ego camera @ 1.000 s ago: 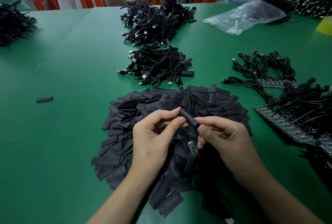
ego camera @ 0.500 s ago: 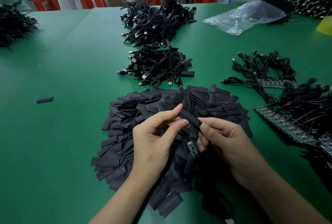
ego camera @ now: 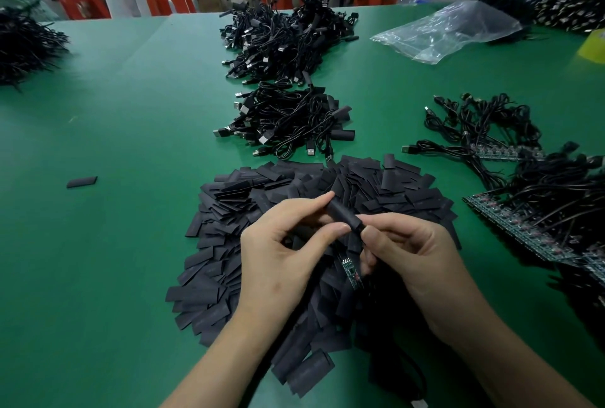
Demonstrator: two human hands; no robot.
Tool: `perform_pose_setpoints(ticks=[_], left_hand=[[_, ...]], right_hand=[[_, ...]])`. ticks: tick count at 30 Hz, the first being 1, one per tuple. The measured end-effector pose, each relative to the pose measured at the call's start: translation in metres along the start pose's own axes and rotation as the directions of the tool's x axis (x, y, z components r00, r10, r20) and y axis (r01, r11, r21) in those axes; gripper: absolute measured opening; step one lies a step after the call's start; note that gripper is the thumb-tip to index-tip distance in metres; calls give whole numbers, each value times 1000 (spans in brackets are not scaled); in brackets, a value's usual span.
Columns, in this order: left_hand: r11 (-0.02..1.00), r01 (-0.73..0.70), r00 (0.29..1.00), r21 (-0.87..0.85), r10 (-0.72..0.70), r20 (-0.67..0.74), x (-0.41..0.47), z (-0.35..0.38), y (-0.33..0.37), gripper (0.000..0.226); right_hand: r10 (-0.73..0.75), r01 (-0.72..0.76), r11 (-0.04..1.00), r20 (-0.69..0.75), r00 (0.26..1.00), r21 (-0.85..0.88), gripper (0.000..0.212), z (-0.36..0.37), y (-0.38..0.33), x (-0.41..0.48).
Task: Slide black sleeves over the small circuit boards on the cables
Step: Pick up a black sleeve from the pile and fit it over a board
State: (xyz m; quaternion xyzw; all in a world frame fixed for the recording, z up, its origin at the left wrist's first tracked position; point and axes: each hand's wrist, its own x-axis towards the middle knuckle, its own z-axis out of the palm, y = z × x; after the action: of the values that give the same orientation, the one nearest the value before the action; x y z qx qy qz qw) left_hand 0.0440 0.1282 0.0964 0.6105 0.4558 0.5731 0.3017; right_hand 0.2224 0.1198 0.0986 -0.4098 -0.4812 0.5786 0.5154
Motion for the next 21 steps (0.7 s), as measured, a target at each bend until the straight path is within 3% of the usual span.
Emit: perform_pose_setpoints(ticks=[5,12,21], left_hand=[[976,-92,996,196,88,32,2,-2,4,46],[989,-22,996,144,10,86,3,-1,2,41],[989,-15,998,145,6,66,-4,2,3,44]], right_hand=[[-191,176,952,-35,981,-252,15,0,-1,-3],[-302,230,831,-65,951,-506,16,2,-3,-5],[-406,314,722,-9,914,-616,16,7,-5,-7]])
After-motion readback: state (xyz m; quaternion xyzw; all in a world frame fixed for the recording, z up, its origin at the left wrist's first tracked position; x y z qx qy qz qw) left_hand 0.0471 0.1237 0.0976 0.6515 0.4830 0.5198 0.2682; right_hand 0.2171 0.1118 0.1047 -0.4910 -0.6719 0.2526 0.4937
